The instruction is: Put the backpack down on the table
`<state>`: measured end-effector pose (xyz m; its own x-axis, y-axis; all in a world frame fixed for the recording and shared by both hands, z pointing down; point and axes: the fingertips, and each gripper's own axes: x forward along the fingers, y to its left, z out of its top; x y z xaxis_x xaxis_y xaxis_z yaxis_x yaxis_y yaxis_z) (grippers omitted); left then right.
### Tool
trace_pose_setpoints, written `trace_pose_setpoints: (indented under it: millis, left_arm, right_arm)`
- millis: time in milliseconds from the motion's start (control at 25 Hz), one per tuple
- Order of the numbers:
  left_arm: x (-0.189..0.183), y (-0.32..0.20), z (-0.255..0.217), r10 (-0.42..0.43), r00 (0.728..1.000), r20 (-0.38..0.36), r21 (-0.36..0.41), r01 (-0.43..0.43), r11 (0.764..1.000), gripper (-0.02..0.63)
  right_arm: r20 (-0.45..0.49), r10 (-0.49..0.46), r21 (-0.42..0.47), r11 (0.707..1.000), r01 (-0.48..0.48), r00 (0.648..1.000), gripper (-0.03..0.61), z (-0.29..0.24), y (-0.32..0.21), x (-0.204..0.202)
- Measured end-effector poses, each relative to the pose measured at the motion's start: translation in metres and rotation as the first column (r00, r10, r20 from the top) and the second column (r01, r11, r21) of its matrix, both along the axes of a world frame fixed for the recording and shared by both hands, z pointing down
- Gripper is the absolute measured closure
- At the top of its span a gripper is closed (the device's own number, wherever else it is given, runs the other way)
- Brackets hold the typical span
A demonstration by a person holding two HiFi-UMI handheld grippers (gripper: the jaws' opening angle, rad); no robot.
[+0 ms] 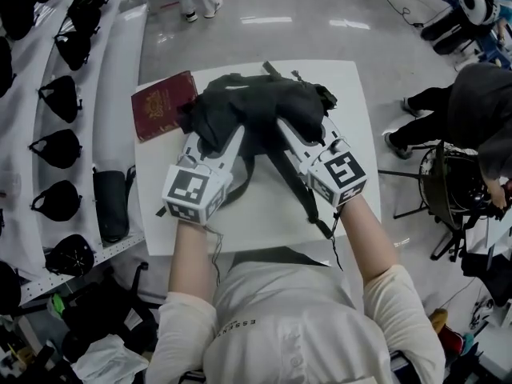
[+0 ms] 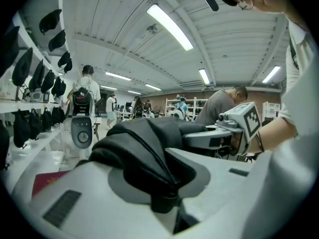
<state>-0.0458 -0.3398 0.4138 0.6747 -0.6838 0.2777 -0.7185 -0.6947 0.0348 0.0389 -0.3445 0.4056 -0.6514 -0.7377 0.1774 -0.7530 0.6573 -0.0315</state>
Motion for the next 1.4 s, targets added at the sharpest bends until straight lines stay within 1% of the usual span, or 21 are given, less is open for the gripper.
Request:
trace_pose_setpoints:
  millis: [520,880,1000,1200,1400]
  left_arm:
    - [-0.007,0.077,0.034,0.001,0.999,-0.038,-0.082,-0.004,0.997,0.532]
    - [-0.010,0.124,0.062,-0.009,0.998,-0.065,-0.155,-0.001,0.988,0.531]
    - [-0.011,0.140,0.072,-0.007,0.997,-0.072,-0.166,-0.005,0.986,0.531]
    - [-0.010,0.161,0.090,-0.001,0.997,-0.083,-0.162,-0.012,0.987,0.528]
    - [-0.008,0.182,0.113,0.003,0.996,-0.092,-0.190,-0.021,0.982,0.526]
  right_arm:
    - [0.033,-0.023,-0.057,0.998,0.025,0.999,0.486,0.032,0.075,-0.004]
    - [0.037,-0.026,-0.108,0.994,0.030,0.999,0.480,0.057,0.121,-0.005]
    - [0.041,-0.024,-0.126,0.992,0.029,0.999,0.479,0.067,0.136,-0.005]
    - [0.042,-0.017,-0.159,0.987,0.023,0.999,0.472,0.086,0.157,-0.003]
    - [0.051,-0.013,-0.204,0.979,0.023,0.999,0.463,0.109,0.176,0.000]
